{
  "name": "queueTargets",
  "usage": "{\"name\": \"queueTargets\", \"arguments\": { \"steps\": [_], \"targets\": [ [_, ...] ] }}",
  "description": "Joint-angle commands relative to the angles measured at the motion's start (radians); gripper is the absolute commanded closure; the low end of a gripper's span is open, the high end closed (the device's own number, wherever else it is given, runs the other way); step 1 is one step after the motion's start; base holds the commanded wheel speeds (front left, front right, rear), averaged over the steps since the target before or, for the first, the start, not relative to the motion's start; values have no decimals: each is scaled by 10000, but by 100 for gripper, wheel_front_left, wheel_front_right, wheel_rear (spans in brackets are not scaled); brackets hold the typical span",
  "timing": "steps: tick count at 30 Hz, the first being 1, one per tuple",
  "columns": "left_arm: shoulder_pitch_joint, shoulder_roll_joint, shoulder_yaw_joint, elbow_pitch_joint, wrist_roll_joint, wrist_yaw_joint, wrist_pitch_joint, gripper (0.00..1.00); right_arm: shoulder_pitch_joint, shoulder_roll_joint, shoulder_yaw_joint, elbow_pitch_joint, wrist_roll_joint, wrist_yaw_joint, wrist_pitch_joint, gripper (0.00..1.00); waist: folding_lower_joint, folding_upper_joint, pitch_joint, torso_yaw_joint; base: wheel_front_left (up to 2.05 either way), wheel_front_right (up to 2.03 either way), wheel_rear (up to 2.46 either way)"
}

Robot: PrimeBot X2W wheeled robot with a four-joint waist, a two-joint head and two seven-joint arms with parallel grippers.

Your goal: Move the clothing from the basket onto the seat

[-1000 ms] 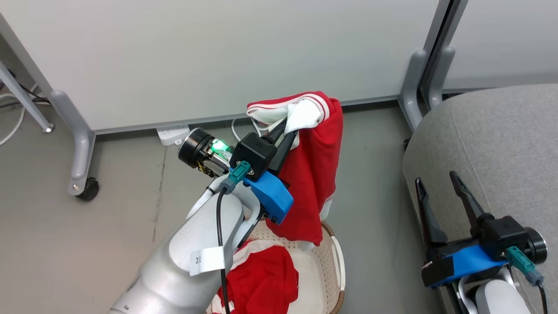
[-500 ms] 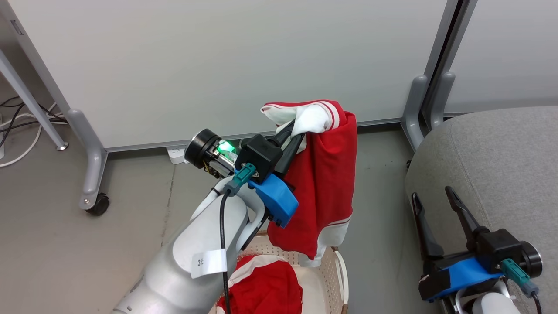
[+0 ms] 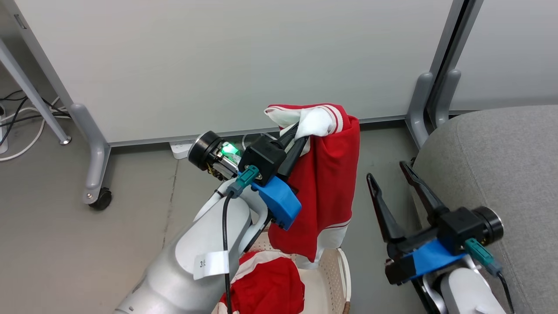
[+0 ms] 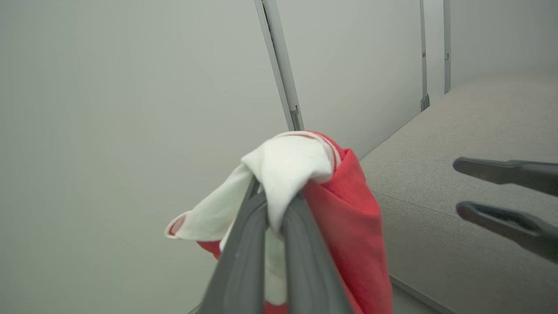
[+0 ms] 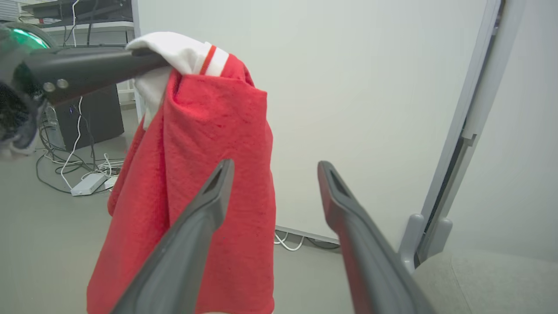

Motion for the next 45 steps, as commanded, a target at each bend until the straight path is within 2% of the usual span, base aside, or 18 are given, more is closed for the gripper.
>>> {"name": "queueTargets", "arguments": {
  "steps": [1, 14, 27, 36, 37, 45],
  "targets": [
    [-119, -4, -26, -44, -32, 50, -50, 100, -358, -61, 243, 36, 42, 1, -35, 0, 1, -1, 73, 42, 0, 0, 0],
    [-481, -7, -515, -308, -288, 149, -51, 100, -2172, 62, 1262, 777, 10, 1, -35, 0, 1, -1, 571, 319, 0, 0, 0],
    [-1082, -9, -1405, -773, -767, 377, -52, 100, -3670, 86, 1420, 2862, -623, 1, -23, 0, 1, -1, 1095, 627, 0, 0, 0],
    [-1309, -7, -1773, -885, -1019, 496, -52, 100, -4261, 165, 1241, 3384, -574, 1, -23, 0, 1, -1, 1241, 730, 0, 0, 0],
    [-1324, -7, -1787, -871, -1020, 489, -52, 100, -4298, 169, 1244, 3401, -553, 1, -23, 100, 1, -1, 1249, 738, 0, 0, 0],
    [-1413, -9, -1792, -753, -1100, 550, -50, 100, -4246, 193, 1254, 3513, -401, 1, -23, 100, 1, -1, 1227, 753, 0, 0, 0]
  ]
}}
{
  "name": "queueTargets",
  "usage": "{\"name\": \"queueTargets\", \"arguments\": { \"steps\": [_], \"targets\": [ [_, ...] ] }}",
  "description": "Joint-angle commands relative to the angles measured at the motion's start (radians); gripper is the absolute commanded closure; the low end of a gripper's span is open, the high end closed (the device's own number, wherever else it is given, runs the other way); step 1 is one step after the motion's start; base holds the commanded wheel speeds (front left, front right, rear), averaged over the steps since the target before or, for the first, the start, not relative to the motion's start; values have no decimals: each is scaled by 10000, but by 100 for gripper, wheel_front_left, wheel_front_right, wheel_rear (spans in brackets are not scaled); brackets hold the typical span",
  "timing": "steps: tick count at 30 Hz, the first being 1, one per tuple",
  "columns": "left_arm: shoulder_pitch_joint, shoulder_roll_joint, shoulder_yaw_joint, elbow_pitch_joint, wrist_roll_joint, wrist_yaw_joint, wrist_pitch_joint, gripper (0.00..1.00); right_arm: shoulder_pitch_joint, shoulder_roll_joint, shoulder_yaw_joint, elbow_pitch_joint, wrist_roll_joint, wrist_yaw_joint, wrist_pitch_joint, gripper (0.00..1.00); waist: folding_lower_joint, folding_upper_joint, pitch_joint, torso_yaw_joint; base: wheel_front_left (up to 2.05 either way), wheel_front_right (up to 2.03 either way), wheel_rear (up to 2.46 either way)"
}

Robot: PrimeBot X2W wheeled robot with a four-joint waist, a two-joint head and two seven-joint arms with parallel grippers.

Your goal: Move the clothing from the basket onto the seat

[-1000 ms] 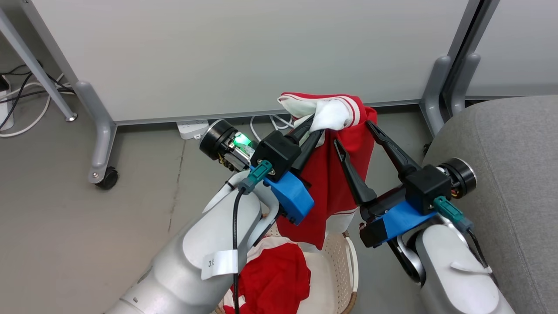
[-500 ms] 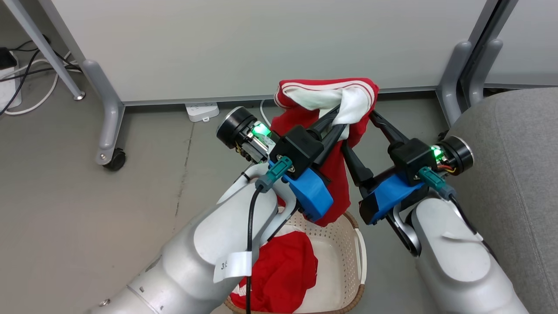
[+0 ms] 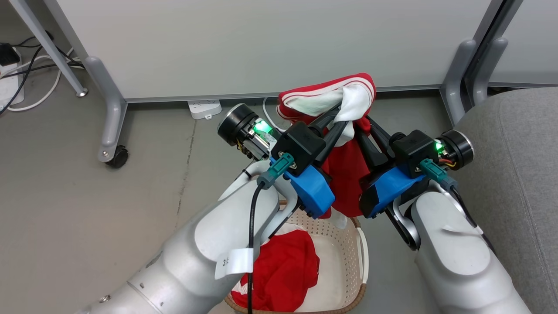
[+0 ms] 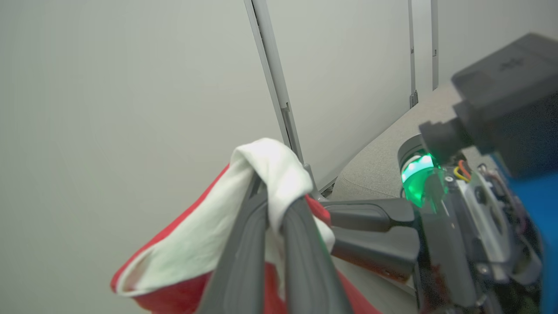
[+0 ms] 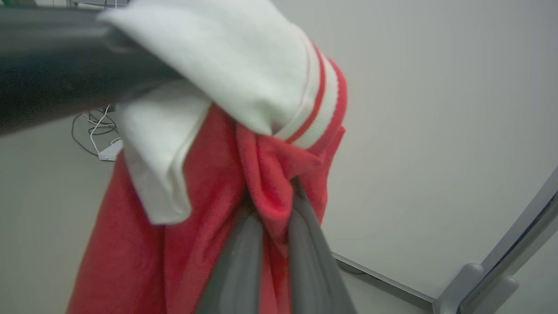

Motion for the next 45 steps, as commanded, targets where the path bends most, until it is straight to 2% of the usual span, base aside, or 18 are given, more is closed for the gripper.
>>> {"name": "queueTargets", "arguments": {
  "steps": [1, 18, 19, 20, 33, 45],
  "targets": [
    [-164, -13, 9, 21, -22, 54, -50, 100, -82, 35, 0, 18, 81, 1, -7, 100, -1, 0, -9, -6, 0, 0, 0],
    [-112, -11, 6, 109, -49, 43, -50, 100, -24, 45, -59, -43, 188, 1, -7, 100, -1, 0, -47, -22, 0, 0, 0],
    [-114, -11, 21, 115, -60, 57, -50, 42, -25, 44, -74, -47, 193, 1, -7, 100, -1, 0, -47, -25, 0, 0, 0],
    [-124, -11, 31, 122, -58, 77, -50, 0, -27, 45, -103, -56, 205, 1, -7, 100, -1, 0, -44, -28, 0, 0, 0],
    [-64, -10, -4, 298, 8, 142, -41, 0, -91, -39, -515, -290, 297, 1, -7, 100, -1, 0, 208, -276, 0, 0, 0],
    [125, -6, 147, 336, 370, 25, -39, 0, -79, -336, -1240, -883, 377, 1, -9, 100, -1, 0, 775, -1318, 0, 0, 0]
  ]
}}
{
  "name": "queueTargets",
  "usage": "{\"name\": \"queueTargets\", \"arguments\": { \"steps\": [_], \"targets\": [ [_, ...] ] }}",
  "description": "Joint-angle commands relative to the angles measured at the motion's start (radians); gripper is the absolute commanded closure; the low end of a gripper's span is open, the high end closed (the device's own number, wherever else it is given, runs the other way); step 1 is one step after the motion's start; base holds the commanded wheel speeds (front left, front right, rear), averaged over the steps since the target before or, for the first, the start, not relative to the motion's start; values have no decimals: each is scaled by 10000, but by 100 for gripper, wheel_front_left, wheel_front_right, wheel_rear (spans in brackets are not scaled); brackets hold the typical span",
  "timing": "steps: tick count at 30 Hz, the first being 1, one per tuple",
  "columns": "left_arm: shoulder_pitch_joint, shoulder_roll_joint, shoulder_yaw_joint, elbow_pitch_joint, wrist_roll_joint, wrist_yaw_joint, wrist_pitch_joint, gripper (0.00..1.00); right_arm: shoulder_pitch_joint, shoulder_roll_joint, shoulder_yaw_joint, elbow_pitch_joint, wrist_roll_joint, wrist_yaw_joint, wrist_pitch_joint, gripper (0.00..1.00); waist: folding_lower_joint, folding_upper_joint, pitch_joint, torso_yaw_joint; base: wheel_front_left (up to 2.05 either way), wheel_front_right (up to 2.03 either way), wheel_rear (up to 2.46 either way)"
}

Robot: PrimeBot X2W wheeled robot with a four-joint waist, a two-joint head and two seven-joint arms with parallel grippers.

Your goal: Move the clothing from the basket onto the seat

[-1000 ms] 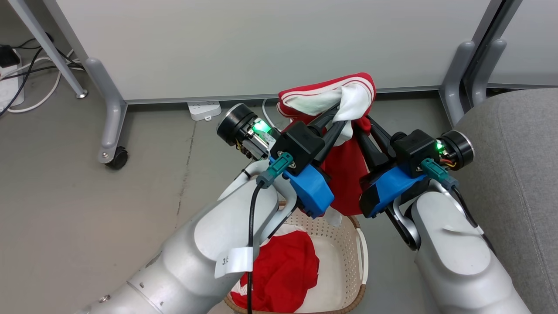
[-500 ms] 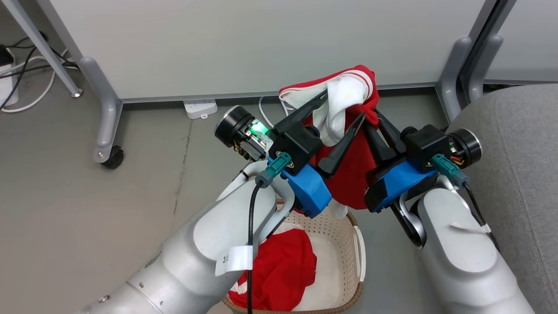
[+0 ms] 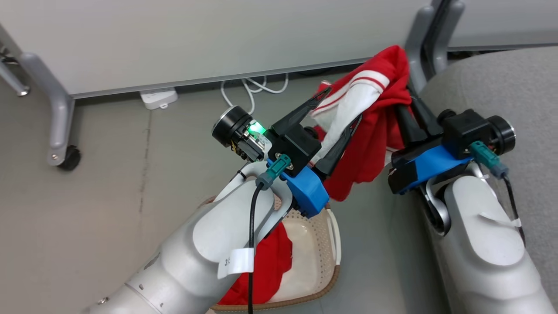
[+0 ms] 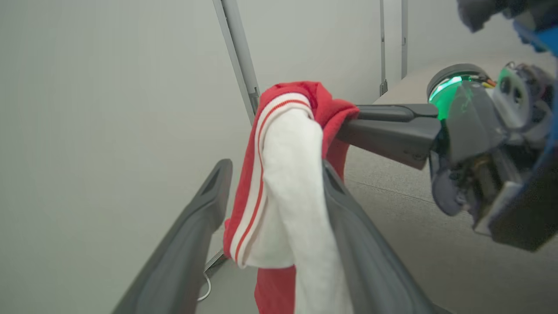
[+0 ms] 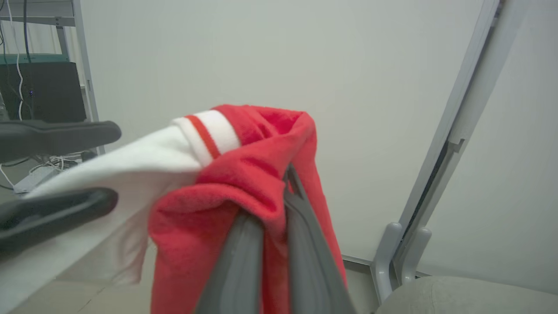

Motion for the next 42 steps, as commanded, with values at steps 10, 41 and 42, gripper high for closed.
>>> {"name": "queueTargets", "arguments": {
  "steps": [10, 41, 42],
  "targets": [
    [421, 19, 36, -114, 517, -250, -27, 0, 292, -109, -1129, -856, 141, 1, -10, 100, 0, 0, 598, -1606, 0, 0, 0],
    [907, 5, -466, -694, 1010, -621, -27, 0, 1745, -26, -4199, -2595, 195, 1, -10, 100, 0, 0, 1263, -3364, 0, 0, 0],
    [864, 4, -441, -701, 1033, -608, -27, 0, 1608, -103, -4207, -2649, 141, 1, -10, 100, 0, 0, 1318, -3378, 0, 0, 0]
  ]
}}
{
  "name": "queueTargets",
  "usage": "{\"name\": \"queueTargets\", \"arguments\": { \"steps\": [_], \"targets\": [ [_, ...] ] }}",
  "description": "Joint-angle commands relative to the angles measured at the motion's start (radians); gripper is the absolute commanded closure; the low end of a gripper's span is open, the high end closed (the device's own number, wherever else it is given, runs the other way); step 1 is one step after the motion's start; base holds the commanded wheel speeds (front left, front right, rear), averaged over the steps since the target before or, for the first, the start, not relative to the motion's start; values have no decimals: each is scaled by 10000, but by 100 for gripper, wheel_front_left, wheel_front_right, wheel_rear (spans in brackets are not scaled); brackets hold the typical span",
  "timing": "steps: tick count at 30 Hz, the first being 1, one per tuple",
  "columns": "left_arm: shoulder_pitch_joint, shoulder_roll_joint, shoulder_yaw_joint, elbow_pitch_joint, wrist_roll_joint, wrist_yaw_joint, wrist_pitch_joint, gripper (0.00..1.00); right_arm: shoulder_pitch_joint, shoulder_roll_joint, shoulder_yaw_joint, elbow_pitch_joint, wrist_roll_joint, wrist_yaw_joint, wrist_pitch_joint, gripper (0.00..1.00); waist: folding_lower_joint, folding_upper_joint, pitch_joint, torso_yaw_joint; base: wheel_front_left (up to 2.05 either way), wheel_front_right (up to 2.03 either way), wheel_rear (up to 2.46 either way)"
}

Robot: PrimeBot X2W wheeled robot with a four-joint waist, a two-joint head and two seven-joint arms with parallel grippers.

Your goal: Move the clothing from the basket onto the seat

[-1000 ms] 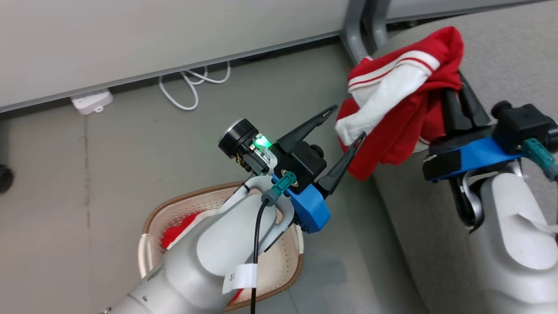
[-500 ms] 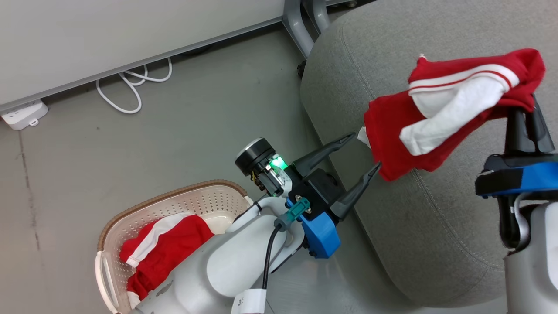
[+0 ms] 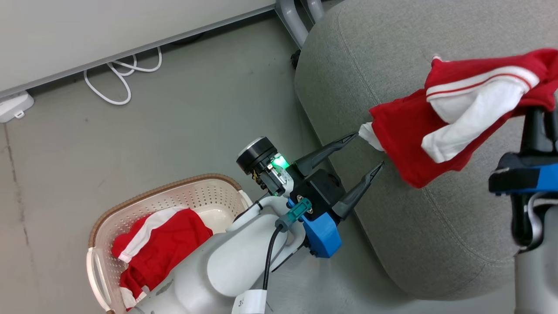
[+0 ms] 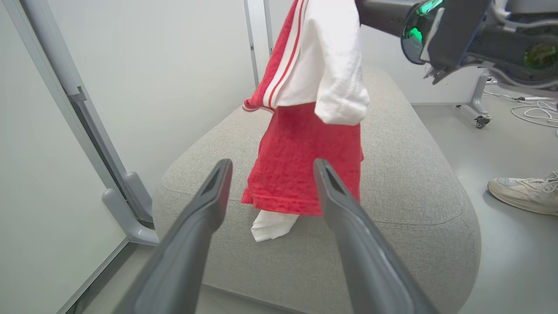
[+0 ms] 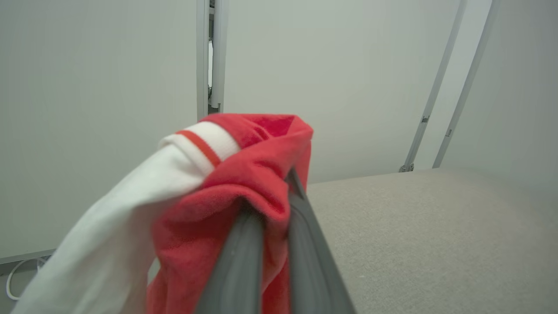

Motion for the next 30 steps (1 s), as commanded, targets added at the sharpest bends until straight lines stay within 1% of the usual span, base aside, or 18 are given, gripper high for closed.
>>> {"name": "queueTargets", "arguments": {
  "steps": [1, 4, 8, 12, 16, 18, 21, 25, 28, 30],
  "targets": [
    [-167, 12, 103, -8, 70, 18, -27, 0, -370, -159, -70, -168, -54, 1, -10, 100, 0, -1, 127, -29, 0, 0, 0],
    [-376, 56, 182, -65, 159, 50, -27, 0, -987, -406, -238, -435, 10, 1, -10, 100, 0, -1, 502, -37, 0, 0, 0],
    [-758, 212, 295, -156, 324, 89, -27, 0, -2255, -964, -543, -861, 132, 1, -10, 100, 0, -1, 1203, -59, 0, 0, 0],
    [-1328, 347, 318, -241, 532, 80, 10, 0, -3688, -1731, -1116, -1029, 367, 1, -9, 100, 0, -1, 2142, -23, 0, 0, 0],
    [-1885, 456, 307, -393, 709, 45, 62, 0, -4915, -2634, -1824, -813, 584, 1, -9, 100, 0, -1, 3064, 95, 0, 0, 0],
    [-2141, 522, 281, -477, 804, 30, 140, 0, -5271, -3130, -2104, -510, 608, 1, -9, 100, 0, -1, 3503, 181, 0, 0, 0],
    [-2446, 665, 265, -637, 936, 26, 217, 0, -5600, -3617, -2405, -145, 559, 1, -9, 100, 0, -1, 4071, 273, 0, 0, 0],
    [-2696, 852, 277, -848, 1035, 70, 322, 0, -5531, -3742, -2761, 487, 387, 1, -10, 100, 0, -1, 4598, 342, 0, 0, 0],
    [-2791, 987, 281, -1009, 1065, 120, 377, 0, -5295, -3574, -2902, 1063, 281, 1, -9, 100, 0, -1, 4849, 373, 0, 0, 0],
    [-2820, 1054, 262, -1106, 1075, 138, 418, 0, -5156, -3345, -2986, 1482, 240, 1, -9, 100, 0, -1, 4971, 372, 0, 0, 0]
  ]
}}
